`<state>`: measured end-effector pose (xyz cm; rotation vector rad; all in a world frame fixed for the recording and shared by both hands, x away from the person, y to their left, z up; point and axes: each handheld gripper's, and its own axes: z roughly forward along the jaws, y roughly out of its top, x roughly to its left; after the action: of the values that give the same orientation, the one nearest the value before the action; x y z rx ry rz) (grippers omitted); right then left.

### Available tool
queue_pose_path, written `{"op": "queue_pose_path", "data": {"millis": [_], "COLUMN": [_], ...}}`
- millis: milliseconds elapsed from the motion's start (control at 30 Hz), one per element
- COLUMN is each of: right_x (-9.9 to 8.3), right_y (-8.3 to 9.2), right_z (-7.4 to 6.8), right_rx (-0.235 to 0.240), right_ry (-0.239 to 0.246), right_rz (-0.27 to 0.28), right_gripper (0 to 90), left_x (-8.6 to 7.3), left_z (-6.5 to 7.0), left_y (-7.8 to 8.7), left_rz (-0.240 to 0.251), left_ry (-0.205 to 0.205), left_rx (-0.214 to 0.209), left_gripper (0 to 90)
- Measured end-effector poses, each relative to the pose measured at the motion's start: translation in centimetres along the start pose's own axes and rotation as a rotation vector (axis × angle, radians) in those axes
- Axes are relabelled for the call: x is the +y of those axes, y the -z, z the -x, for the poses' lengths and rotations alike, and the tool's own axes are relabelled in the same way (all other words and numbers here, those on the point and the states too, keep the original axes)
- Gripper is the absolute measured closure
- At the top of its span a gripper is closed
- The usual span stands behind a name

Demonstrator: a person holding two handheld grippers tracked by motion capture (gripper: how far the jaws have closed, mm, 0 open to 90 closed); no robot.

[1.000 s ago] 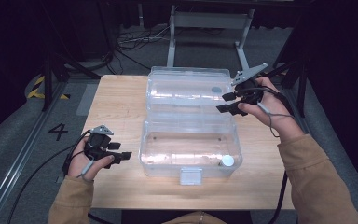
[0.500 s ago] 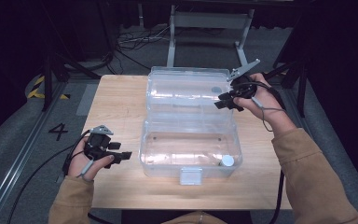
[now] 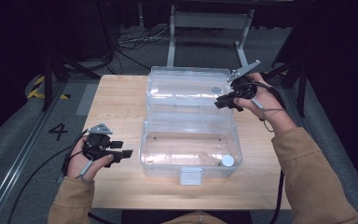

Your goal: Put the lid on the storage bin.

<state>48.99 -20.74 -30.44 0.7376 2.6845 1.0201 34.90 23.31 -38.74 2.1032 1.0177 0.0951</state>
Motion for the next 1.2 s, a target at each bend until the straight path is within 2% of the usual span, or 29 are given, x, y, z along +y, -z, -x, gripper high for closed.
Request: {"op": "queue_pose_path", "data": {"millis": [133, 200, 233, 267, 367, 467, 733, 900, 1200], "right_x": [-0.2, -0.2, -0.2, -0.2, -0.3, -0.3, -0.4, -0.5, -0.7], "right_y": [0.1, 0.1, 0.1, 0.1, 0.1, 0.1, 0.2, 0.2, 0.3], "right_z": [0.1, 0.0, 0.0, 0.0, -0.1, -0.3, -0.6, -0.7, -0.8], "right_rx": [0.011, 0.016, 0.016, 0.014, 0.012, 0.008, -0.007, -0.014, 0.0], "right_ry": [-0.001, -0.007, -0.007, -0.007, -0.007, -0.008, -0.001, 0.0, 0.003], "right_rz": [0.012, 0.017, 0.017, 0.017, 0.021, 0.025, 0.036, 0.043, 0.054], "right_gripper": [74.4, 74.6, 74.6, 74.6, 74.9, 75.1, 75.2, 75.2, 76.3], "left_x": [0.5, 0.8, 0.8, 1.0, 1.2, 1.2, 1.3, 1.2, 1.2], "left_z": [1.1, 1.8, 1.8, 2.2, 2.8, 3.3, 4.3, 4.9, 5.2], "left_y": [0.2, 0.1, 0.1, -0.1, -0.5, -1.0, -2.7, -3.6, -4.4], "left_rz": [0.019, 0.014, 0.014, 0.015, 0.016, 0.003, -0.055, -0.092, -0.096], "left_ry": [-0.042, -0.082, -0.082, -0.1, -0.121, -0.126, -0.171, -0.197, -0.226], "left_rx": [-0.042, -0.069, -0.069, -0.098, -0.164, -0.207, -0.263, -0.293, -0.278], "left_gripper": [44.6, 45.5, 46.5, 46.5, 54.1, 59.5, 66.8, 67.5, 68.6]}}
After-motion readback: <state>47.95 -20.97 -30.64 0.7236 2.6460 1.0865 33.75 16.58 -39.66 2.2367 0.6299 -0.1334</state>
